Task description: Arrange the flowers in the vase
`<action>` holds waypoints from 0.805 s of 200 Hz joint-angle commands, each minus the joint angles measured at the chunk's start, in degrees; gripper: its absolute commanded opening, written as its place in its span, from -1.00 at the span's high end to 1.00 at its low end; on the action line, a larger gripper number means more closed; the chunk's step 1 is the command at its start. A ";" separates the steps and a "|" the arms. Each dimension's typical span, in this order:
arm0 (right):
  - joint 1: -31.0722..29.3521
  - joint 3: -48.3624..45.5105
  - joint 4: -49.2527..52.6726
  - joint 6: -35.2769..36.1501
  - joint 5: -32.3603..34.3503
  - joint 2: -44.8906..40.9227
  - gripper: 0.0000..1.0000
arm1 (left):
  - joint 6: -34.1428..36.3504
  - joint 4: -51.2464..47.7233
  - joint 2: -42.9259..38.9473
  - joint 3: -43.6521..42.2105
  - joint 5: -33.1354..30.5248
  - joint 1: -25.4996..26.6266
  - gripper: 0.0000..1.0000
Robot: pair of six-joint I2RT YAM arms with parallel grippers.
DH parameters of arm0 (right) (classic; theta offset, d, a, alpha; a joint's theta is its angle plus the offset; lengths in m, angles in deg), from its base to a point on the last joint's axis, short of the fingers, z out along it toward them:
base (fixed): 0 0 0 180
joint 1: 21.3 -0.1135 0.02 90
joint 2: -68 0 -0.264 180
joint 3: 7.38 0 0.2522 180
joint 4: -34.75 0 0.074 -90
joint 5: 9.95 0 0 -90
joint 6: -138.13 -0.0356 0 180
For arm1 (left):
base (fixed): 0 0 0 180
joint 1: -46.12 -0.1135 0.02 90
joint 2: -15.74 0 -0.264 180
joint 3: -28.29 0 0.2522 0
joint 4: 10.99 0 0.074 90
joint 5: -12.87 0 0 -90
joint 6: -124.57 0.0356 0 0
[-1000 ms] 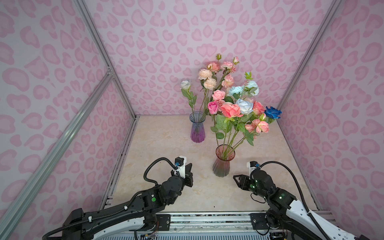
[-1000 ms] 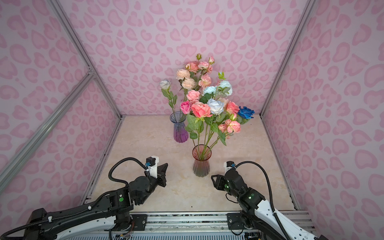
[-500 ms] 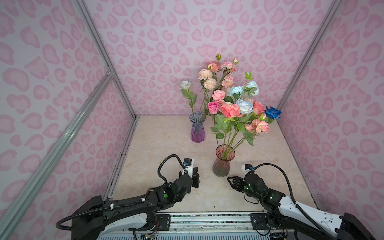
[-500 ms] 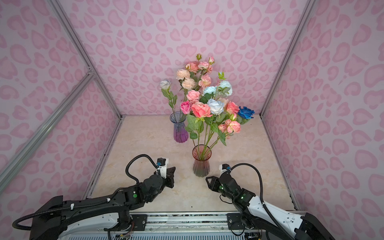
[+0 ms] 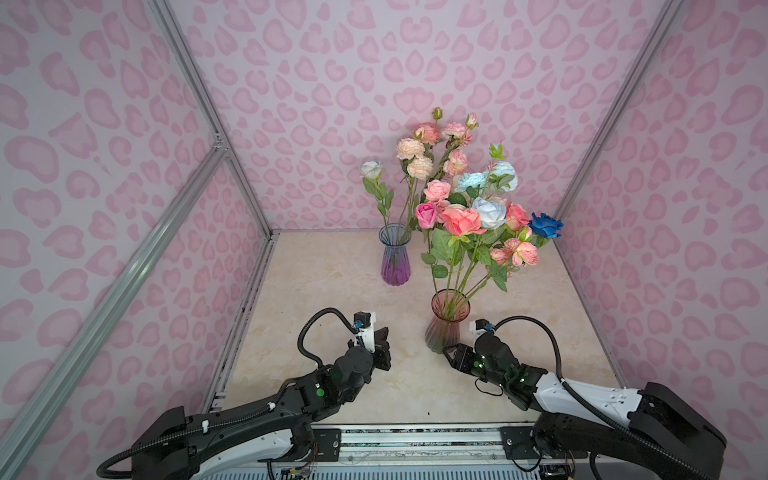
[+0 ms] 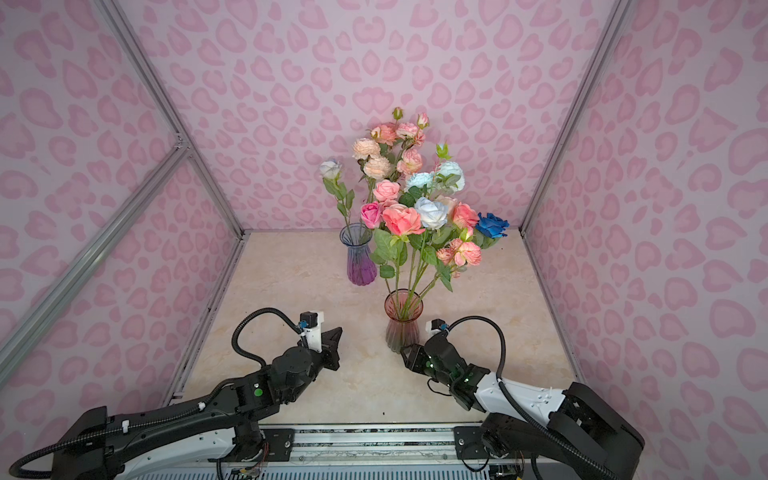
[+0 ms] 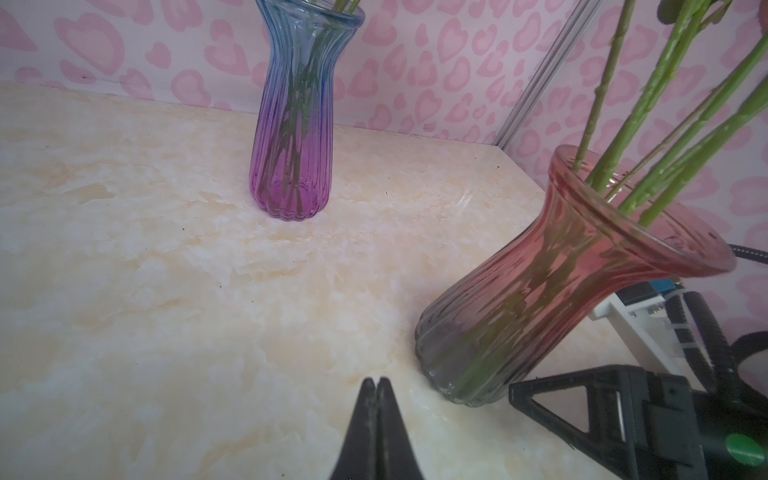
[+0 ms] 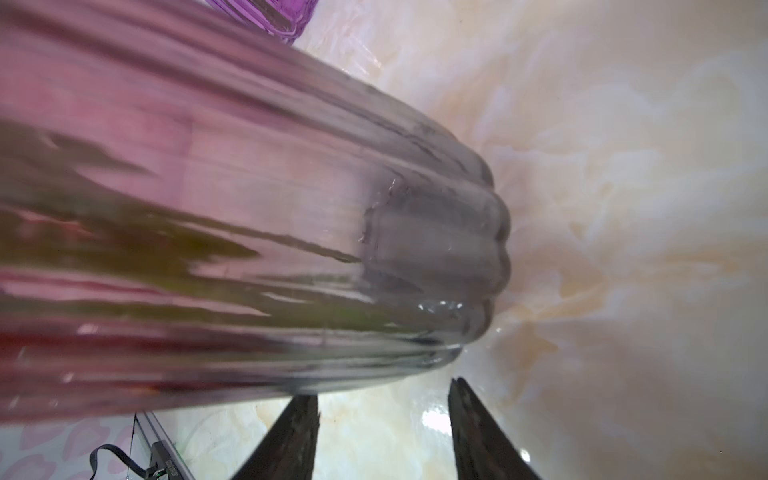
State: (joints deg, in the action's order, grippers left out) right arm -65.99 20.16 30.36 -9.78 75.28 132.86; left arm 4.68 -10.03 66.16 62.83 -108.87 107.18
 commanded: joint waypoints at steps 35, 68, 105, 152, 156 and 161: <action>1.20 2.30 -2.67 1.48 0.04 4.14 -0.06 | 0.27 -0.90 -1.32 -0.44 0.04 -0.35 0.92; 3.45 2.55 -5.19 2.16 -1.93 6.72 -0.06 | 0.27 -1.61 -2.24 -0.72 -0.38 -0.42 0.92; 4.97 3.81 -7.08 3.40 -3.84 9.64 -0.07 | 0.79 -2.59 -2.94 -0.39 -1.02 -0.53 0.92; 5.37 5.29 -8.16 4.35 -5.22 12.34 -0.06 | 1.58 -3.39 -3.38 0.09 -1.56 -0.79 0.92; 5.45 5.32 -8.08 4.46 -5.30 12.39 -0.06 | 1.70 -3.43 -3.54 0.12 -1.61 -0.78 0.92; 5.54 5.29 -8.19 4.55 -5.41 12.40 -0.07 | 1.88 -3.48 -3.63 0.17 -1.69 -0.89 0.92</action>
State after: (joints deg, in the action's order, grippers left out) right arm -60.79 25.14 24.44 -6.48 70.47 144.77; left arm 5.93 -13.13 63.07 62.33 -109.35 106.46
